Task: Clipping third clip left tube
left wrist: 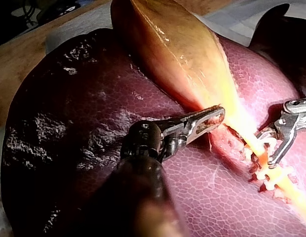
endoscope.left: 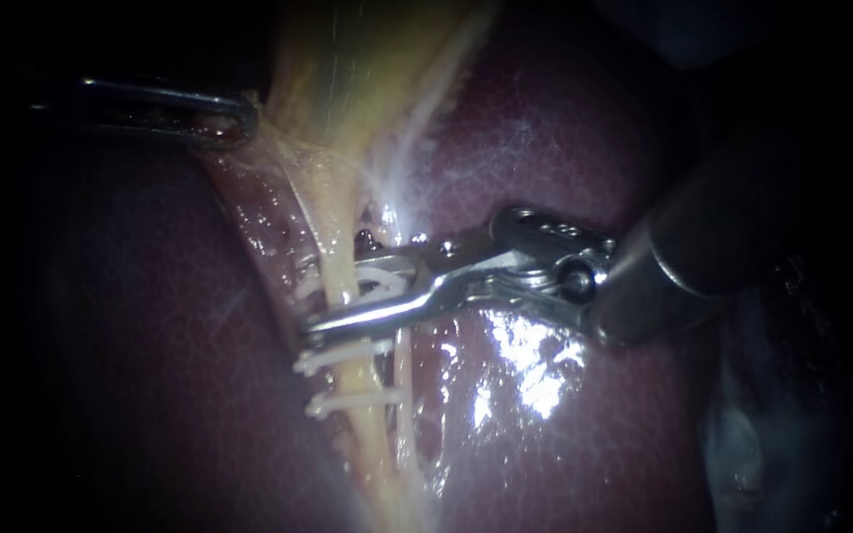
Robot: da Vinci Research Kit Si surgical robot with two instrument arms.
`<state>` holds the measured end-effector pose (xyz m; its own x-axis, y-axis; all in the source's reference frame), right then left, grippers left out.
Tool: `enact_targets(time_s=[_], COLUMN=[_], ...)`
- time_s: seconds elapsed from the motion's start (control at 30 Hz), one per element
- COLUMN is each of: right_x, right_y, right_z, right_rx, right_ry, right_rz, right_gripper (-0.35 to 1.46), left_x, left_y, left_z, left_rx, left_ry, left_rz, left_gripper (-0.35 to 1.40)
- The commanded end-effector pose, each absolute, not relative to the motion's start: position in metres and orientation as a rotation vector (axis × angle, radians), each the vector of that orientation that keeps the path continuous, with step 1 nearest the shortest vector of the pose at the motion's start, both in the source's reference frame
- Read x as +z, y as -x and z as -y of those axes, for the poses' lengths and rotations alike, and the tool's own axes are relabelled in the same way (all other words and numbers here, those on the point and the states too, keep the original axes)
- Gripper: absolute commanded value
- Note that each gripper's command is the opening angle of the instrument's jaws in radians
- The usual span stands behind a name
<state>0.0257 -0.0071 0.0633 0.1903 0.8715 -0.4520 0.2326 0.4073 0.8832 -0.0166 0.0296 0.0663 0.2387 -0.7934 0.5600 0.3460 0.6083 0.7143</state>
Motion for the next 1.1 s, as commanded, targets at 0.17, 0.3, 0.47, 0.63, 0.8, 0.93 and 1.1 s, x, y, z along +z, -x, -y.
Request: enact_targets(time_s=[0.17,0.3,0.47,0.63,0.8,0.93,1.1], right_x=[0.0617,0.06,0.0583,0.0578,0.0582,0.0586,0.0592], right_y=[-0.0268,-0.027,-0.027,-0.0268,-0.0264,-0.0261,-0.0257], right_z=[0.0068,0.0061,0.0052,0.0049,0.0046,0.0044,0.0042], right_rx=[0.62,0.628,0.634,0.636,0.64,0.636,0.632], right_ry=[-1.121,-1.133,-1.147,-1.151,-1.156,-1.159,-1.154], right_rz=[-1.368,-1.384,-1.397,-1.397,-1.394,-1.394,-1.397], right_gripper=[0.48,0.47,0.45,0.37,0.08,-0.21,-0.35], left_x=[0.0663,0.0663,0.0664,0.0664,0.0664,0.0664,0.0664], left_y=[0.0166,0.0166,0.0166,0.0166,0.0166,0.0166,0.0166], left_z=[-0.0296,-0.0297,-0.0297,-0.0297,-0.0297,-0.0297,-0.0297], left_rx=[-0.826,-0.826,-0.826,-0.826,-0.826,-0.826,-0.826], left_ry=[-0.501,-0.501,-0.502,-0.502,-0.502,-0.502,-0.502], left_rz=[1.063,1.064,1.064,1.064,1.064,1.064,1.064], left_gripper=[-0.35,-0.35,-0.35,-0.35,-0.35,-0.35,-0.35])
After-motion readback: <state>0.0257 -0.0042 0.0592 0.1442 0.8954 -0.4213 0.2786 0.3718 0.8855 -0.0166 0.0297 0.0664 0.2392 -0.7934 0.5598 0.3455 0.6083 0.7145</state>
